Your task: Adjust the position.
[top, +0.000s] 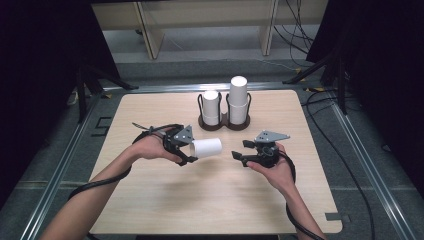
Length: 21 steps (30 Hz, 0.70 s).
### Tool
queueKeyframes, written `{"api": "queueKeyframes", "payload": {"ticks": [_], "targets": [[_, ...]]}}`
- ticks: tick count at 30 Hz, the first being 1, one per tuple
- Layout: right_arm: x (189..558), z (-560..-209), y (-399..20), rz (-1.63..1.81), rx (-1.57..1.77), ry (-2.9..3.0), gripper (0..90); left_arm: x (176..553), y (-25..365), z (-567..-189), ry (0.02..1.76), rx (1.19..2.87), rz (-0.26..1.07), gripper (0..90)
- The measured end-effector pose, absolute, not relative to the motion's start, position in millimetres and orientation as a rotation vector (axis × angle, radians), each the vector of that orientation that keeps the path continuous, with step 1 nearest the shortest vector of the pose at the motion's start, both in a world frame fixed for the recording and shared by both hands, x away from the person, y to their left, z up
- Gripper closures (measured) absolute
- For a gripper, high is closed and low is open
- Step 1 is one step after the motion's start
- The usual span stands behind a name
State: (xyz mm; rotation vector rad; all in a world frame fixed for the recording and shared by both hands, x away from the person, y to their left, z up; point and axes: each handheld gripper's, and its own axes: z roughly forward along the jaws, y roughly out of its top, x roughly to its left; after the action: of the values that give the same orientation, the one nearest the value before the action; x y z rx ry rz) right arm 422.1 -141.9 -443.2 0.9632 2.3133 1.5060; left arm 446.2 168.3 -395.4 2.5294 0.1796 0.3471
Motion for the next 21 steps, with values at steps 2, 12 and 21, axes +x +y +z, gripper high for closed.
{"api": "queueKeyframes", "payload": {"ticks": [2, 12, 21], "targets": [[423.5, -442.9, -140.9, 1.517, 0.936, 2.305, 33.4, 446.8, 168.2, -395.1, 0.169, 2.529, 0.336, 30.5], [423.4, -438.9, -140.9, 1.491, 0.911, 2.321, 33.4, 450.1, 169.4, -396.4, 0.148, 2.509, 0.254, 30.6], [421.4, -435.1, -139.0, 1.515, 0.895, 2.32, 33.4, 450.9, 168.7, -396.1, 0.126, 2.53, 0.194, 30.7]]}}
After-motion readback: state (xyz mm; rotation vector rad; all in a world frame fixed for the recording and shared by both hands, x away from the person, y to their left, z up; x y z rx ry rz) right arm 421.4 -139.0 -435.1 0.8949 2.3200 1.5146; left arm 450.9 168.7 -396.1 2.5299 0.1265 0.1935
